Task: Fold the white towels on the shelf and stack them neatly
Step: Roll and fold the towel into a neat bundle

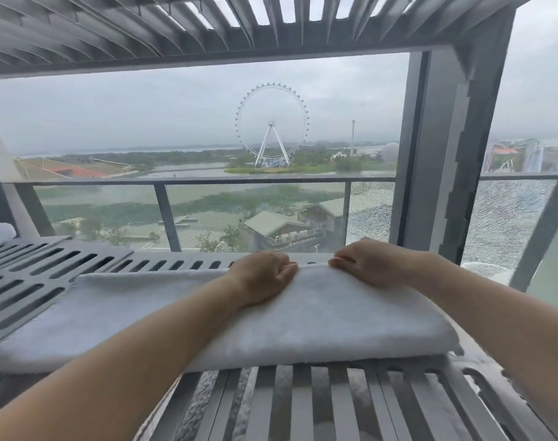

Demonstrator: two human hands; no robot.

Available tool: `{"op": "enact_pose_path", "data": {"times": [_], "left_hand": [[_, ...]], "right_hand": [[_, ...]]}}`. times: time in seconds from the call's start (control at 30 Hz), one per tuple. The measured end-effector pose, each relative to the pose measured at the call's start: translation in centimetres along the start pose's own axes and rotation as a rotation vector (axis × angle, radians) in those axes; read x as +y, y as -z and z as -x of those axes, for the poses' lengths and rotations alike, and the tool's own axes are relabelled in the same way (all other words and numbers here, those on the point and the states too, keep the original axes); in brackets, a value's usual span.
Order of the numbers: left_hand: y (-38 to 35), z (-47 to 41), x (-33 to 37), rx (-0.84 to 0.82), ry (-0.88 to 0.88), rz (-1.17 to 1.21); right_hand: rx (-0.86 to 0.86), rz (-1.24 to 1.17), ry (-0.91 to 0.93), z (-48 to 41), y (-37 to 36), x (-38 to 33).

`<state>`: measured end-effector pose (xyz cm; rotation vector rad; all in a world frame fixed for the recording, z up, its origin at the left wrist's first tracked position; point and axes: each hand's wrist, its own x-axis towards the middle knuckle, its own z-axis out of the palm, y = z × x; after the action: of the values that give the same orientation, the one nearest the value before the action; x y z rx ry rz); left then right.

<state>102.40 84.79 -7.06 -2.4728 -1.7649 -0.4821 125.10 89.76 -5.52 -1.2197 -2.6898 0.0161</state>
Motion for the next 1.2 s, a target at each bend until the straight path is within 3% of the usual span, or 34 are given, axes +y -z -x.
{"op": "enact_pose_path", "data": {"times": [0.13,0.23,0.47,0.6,0.8,0.97,1.1,1.2], "left_hand": [[-0.5,0.0,-0.1,0.093,-0.046,-0.049],[-0.5,0.1,0.2,0.182,-0.080,0.001],[2.0,2.4,-4.8,-0.118,0.027,-0.022],[3.2,4.3,-8.4,-0.093,0.063,-0.102],[3.3,4.0,-8.8,0.079,0.025,-0.144],[3.0,3.6,-9.0,0.015,0.040,-0.223],[3.6,3.4,-7.7,0.054,0.001,-0.443],[3.4,4.7,-6.1,0.281,-0.100,-0.189]], "right_hand": [[0.017,0.125,-0.002,0.3,-0.2,-1.0],[0.041,0.004,0.021,-0.9,-0.2,-3.4],[0.023,0.032,0.008,-1.4,-1.7,-4.6],[-0.067,0.092,-0.033,-2.2,-1.0,-5.4],[-0.017,-0.036,0.011,-3.7,-2.1,-8.5],[-0.093,0.011,-0.057,-3.2,-2.2,-8.5],[0.108,0.224,-0.051,-2.7,-1.6,-9.8],[0.303,0.050,-0.027,-0.6,-2.1,-11.7]]}}
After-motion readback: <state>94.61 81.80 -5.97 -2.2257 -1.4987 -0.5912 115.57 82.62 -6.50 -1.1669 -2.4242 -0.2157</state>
